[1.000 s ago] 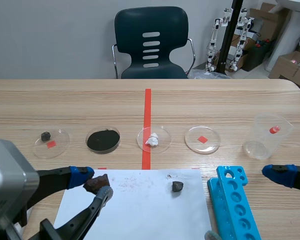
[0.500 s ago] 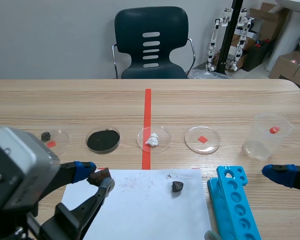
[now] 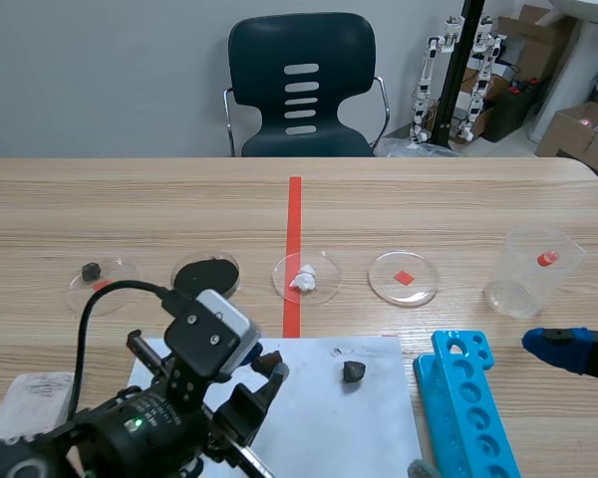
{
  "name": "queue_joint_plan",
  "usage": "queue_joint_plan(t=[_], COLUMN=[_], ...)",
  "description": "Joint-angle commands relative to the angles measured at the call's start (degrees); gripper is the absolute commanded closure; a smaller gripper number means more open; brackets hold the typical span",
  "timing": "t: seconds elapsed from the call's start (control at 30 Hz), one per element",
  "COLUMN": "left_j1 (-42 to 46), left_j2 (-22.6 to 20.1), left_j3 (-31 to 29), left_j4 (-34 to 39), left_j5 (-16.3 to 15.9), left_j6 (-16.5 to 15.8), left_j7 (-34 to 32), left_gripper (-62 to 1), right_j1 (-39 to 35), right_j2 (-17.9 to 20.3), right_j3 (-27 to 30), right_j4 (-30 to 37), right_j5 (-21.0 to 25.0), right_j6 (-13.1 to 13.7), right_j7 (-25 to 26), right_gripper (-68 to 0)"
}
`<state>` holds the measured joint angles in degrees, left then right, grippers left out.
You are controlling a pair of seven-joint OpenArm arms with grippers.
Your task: Put the middle mineral back
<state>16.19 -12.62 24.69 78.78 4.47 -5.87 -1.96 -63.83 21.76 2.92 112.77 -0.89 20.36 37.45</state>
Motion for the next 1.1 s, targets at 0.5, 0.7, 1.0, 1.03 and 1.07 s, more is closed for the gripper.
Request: queue_joint_plan(t=[0.5, 0.7, 1.0, 1.03, 1.07], left_j1=[-12.4, -12.4, -12.4, -12.4, -12.4], left_j2=[5.8, 5.0, 3.8, 3.8, 3.8], left_j3=[0.0, -0.1, -0.1, -0.1, -0.1], left_j4=[-16.7, -17.3, -17.3, -17.3, -17.3], left_j5=[-1.1, -1.9, -2.4, -2.6, -2.6], left_j6=[0.1, 0.1, 0.1, 0.1, 0.1], left_j7=[-1.0, 0.6, 1.6, 1.6, 1.7], left_gripper=[-13.0, -13.0, -13.0, -13.0, -13.0], right_j1=[0.0, 0.0, 0.0, 0.0, 0.0], right_j2=[0.5, 0.5, 0.5, 0.5, 0.5], right_j3=[0.4, 0.4, 0.4, 0.4, 0.4], right_j4=[0.4, 0.4, 0.4, 0.4, 0.4], right_j5=[0.6, 0.6, 0.6, 0.6, 0.6], right_j6=[0.0, 0.0, 0.0, 0.0, 0.0], right_j7=[1.0, 1.0, 1.0, 1.0, 1.0], right_gripper=[-67.9, -67.9, -67.9, -67.9, -67.9])
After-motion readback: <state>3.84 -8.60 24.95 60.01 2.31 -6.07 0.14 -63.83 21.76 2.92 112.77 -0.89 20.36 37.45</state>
